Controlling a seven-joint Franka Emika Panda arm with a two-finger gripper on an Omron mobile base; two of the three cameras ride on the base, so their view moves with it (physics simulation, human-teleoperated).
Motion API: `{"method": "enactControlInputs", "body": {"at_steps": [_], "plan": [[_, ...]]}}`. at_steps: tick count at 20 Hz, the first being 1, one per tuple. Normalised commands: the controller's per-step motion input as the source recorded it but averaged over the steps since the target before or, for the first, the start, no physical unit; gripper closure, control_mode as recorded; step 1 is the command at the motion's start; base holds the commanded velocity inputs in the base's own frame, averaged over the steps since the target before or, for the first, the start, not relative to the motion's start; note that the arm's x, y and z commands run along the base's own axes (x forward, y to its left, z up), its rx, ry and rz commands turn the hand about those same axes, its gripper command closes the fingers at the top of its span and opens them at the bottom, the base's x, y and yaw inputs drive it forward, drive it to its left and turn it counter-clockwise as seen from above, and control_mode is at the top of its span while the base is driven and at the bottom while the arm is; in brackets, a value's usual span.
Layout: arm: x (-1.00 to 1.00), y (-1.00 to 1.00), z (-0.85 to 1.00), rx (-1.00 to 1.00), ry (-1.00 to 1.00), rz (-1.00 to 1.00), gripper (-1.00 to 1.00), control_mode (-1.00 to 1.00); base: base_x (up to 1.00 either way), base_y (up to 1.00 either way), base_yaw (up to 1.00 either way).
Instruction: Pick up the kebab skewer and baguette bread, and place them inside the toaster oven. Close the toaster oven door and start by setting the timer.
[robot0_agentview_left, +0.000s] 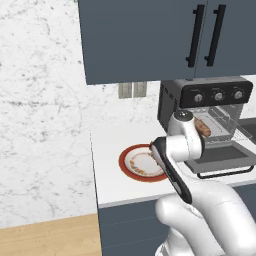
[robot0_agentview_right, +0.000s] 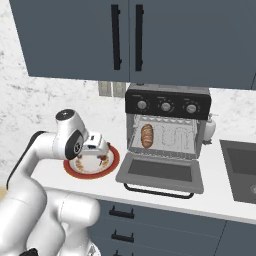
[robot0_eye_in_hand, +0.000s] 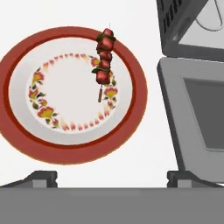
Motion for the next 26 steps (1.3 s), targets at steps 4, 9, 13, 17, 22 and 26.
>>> {"method": "enactControlInputs", "body": {"at_steps": [4,9,13,17,22,26], "plan": [[0.3,0.0,-0.39,0.0,0.15,0.0,-1.0,-1.0,0.0,0.0,0.0],[0.39,0.0,-0.34,0.0,0.07,0.0,-1.0,-1.0,0.0,0.0,0.0],[0.45,0.04,-0.24,0.0,0.03,0.0,-1.0,-1.0,0.0,0.0,0.0],[0.23,0.12,-0.12,0.03,0.0,0.0,-1.0,-1.0,0.0,0.0,0.0],[0.2,0.0,-0.19,0.02,0.0,0.0,-1.0,-1.0,0.0,0.0,0.0],[0.06,0.0,-0.22,0.01,0.0,0.0,-1.0,-1.0,0.0,0.0,0.0]]}}
